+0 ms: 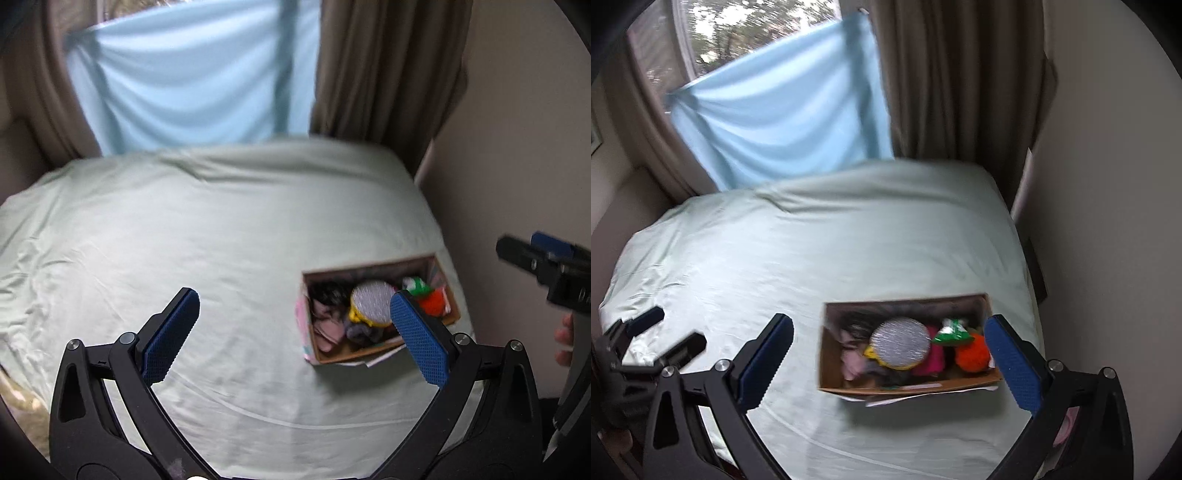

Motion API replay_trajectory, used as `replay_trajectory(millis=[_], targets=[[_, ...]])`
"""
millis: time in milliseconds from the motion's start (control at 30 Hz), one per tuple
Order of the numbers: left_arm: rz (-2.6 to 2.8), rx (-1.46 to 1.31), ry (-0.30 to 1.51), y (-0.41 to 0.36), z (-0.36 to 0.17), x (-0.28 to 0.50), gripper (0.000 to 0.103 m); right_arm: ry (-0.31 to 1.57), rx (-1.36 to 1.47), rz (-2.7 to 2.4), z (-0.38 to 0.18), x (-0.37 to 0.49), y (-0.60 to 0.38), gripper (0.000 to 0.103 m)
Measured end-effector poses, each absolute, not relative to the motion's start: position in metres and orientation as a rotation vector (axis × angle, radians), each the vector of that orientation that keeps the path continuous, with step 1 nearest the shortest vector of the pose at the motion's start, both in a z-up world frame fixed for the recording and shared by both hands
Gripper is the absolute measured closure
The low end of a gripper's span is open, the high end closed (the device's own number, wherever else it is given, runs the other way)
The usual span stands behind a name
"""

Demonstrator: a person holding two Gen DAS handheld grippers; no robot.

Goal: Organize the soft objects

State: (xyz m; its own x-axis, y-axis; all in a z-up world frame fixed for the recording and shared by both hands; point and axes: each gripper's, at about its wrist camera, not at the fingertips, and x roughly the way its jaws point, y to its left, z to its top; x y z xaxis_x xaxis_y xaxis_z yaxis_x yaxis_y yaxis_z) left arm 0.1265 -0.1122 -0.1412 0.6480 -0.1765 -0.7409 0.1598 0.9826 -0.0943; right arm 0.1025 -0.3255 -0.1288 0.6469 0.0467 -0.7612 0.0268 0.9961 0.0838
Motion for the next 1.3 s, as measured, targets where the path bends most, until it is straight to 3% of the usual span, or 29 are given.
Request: replay_trajectory(millis=[267, 567, 1300], targets=[[-0.137, -0.038, 0.658, -0.04, -0.072, 0.072, 0.0, 0.675, 0.057, 0.005, -0.061, 0.043, -0.263, 0.0], [-0.118, -0.035, 0.523, 0.0, -0.032, 0.024, 0.0, 0.564, 0.013, 0.001, -0.036, 0.001, -0.213, 0.0], [-0.127, -0.01, 0.43, 0.003, -0.024, 0.003, 0.0, 0.515, 0.024, -0.041, -0.034, -0.011, -0.203, 0.0]])
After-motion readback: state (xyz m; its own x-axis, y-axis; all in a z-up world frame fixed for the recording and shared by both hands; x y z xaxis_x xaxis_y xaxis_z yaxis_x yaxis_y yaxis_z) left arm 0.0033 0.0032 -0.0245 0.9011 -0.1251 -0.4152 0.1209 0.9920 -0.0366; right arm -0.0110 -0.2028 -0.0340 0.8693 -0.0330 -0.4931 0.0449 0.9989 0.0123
